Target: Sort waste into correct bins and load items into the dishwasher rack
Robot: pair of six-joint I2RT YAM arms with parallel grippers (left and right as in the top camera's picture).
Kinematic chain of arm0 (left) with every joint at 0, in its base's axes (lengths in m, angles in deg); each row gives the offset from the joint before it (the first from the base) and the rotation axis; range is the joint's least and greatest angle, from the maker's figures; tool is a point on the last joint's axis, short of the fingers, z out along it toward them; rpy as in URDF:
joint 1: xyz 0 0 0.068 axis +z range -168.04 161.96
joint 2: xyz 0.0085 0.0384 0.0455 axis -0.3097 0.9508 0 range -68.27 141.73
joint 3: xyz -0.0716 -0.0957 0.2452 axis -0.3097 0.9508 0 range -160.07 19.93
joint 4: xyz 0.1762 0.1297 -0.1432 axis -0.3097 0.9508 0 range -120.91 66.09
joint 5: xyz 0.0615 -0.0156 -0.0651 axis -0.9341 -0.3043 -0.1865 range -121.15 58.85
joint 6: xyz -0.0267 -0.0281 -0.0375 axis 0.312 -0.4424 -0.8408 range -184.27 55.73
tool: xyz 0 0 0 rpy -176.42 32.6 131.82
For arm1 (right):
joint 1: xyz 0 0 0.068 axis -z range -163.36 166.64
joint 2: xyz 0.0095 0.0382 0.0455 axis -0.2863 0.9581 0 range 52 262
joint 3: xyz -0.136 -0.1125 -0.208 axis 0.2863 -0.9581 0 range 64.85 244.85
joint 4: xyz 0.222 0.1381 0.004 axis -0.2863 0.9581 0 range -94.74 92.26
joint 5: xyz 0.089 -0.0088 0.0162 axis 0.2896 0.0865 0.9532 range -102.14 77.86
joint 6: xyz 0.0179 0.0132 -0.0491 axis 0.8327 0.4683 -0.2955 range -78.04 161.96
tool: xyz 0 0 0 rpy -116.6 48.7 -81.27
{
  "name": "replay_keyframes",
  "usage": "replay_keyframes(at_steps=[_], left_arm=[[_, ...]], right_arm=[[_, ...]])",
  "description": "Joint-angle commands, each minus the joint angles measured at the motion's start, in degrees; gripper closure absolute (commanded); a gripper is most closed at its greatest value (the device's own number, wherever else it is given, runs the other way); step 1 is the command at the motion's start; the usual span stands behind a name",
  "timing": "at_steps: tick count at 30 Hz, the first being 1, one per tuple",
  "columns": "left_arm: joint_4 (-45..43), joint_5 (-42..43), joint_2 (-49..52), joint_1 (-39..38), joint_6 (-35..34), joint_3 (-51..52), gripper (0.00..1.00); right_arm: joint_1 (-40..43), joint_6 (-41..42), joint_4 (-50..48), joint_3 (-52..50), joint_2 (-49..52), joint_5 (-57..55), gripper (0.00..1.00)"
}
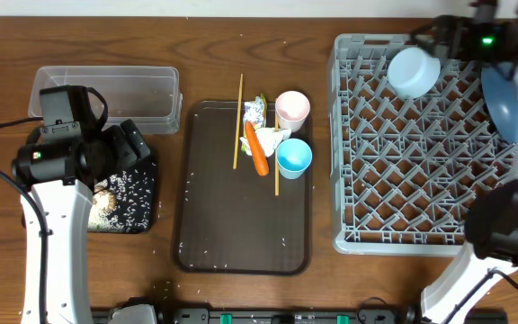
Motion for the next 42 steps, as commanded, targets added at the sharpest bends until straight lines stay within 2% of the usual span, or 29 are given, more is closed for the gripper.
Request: replay_keyframes(at_steps=[1, 2, 3, 7, 10, 14, 21, 25, 40, 42], left_arm=[[0.1, -0.7, -0.5, 0.2, 0.5, -0.7, 0.02], [0.1, -0.7, -0.5, 0.2, 0.5, -0.7, 0.02], [0.1, -0.7, -0.5, 0.2, 0.5, -0.7, 0.02], [0.1, -0.7, -0.5, 0.2, 0.5, -0.7, 0.02], [0.1, -0.7, -0.5, 0.2, 0.5, -0.7, 0.02], [0.1, -0.7, -0.5, 0.2, 0.5, -0.7, 0.02], [0.1, -0.7, -0.5, 0.2, 0.5, -0.7, 0.02], [0.1, -0.7, -0.5, 0.2, 0.5, -0.7, 0.02], [0.1, -0.7, -0.5, 0.2, 0.5, -0.7, 0.02], [-2.5, -1.2, -0.5, 0.2, 0.5, -0.7, 0.02]], right_arm=[[-5.6, -0.8, 0.4, 0.1, -1.3, -6.7, 0.08], [-7.3, -0.9, 0.3, 0.1, -1.3, -7.1, 0.02], [-8.7, -0.9, 0.1, 0.1, -1.3, -7.1, 0.01], [-14.9, -0.8, -0.3, 0.1, -1.2, -7.3, 0.02], [-19.5, -0.8, -0.5, 0.1, -1.1, -9.9, 0.13], [-25.0, 2.1, -0.6, 0.0, 0.2, -19.8, 0.32], [-30.7, 5.0, -0.7, 0.0, 6.2, -23.1, 0.5], [-31.3, 7.0, -0.7, 0.0, 7.7, -23.2, 0.52], [-30.1, 6.2, 1.8, 0.0, 6.4, -22.9, 0.39], [-29.7, 6.2, 1.8, 0.0, 6.3, -22.0, 0.37]])
